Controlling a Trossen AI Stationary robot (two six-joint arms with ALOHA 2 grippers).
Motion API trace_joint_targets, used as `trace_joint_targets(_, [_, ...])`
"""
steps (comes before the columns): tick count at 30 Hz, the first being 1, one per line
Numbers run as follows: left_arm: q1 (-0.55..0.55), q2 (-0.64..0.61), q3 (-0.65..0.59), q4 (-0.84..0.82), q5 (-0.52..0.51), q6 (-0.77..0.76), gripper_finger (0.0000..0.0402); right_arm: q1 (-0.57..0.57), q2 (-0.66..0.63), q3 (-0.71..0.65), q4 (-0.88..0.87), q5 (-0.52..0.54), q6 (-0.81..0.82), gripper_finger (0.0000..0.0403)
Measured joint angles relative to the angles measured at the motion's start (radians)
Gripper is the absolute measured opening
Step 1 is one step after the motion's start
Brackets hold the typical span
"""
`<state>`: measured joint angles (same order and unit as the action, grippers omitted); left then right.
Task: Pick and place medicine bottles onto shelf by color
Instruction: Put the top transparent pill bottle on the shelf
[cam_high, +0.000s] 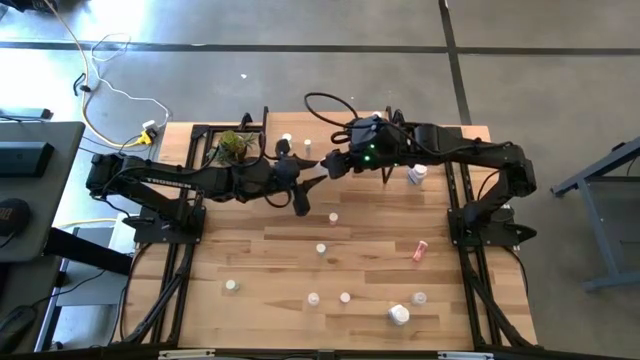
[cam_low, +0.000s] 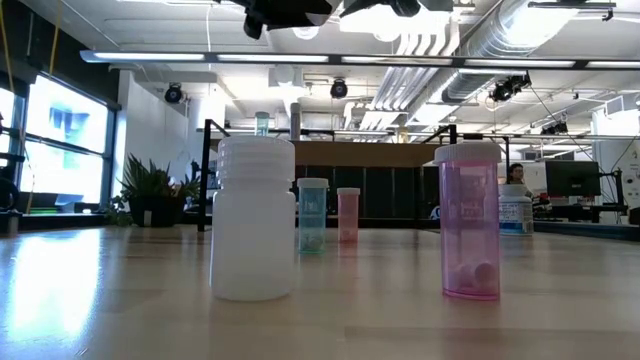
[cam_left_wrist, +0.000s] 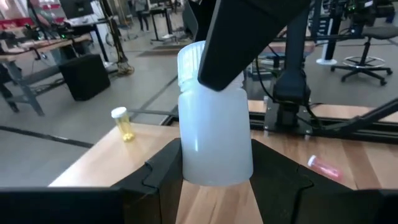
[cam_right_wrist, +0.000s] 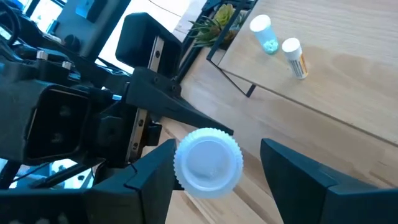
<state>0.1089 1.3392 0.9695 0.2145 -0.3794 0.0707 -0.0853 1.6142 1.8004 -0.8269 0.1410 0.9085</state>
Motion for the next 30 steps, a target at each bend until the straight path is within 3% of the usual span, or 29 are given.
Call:
trace_joint_targets(12, [0.001,0.0,0.0,0.027,-0.009,0.084,0.015,0.0,0.0,0.0,0.032,-0.012,-0.06,0.0119])
trace_joint_targets(25, [0.001,0.0,0.0,0.026,-0.013,0.168,0.0184,-0.003,0.002,-0.001,0.012,-0.014,-0.124,0.0125])
trace_joint_targets(30, [0.001,0.0,0.0,0.02,-0.013,0.125,0.0212,-0.022,0.002,-0.001,-0.019,-0.013,-0.153,0.0125])
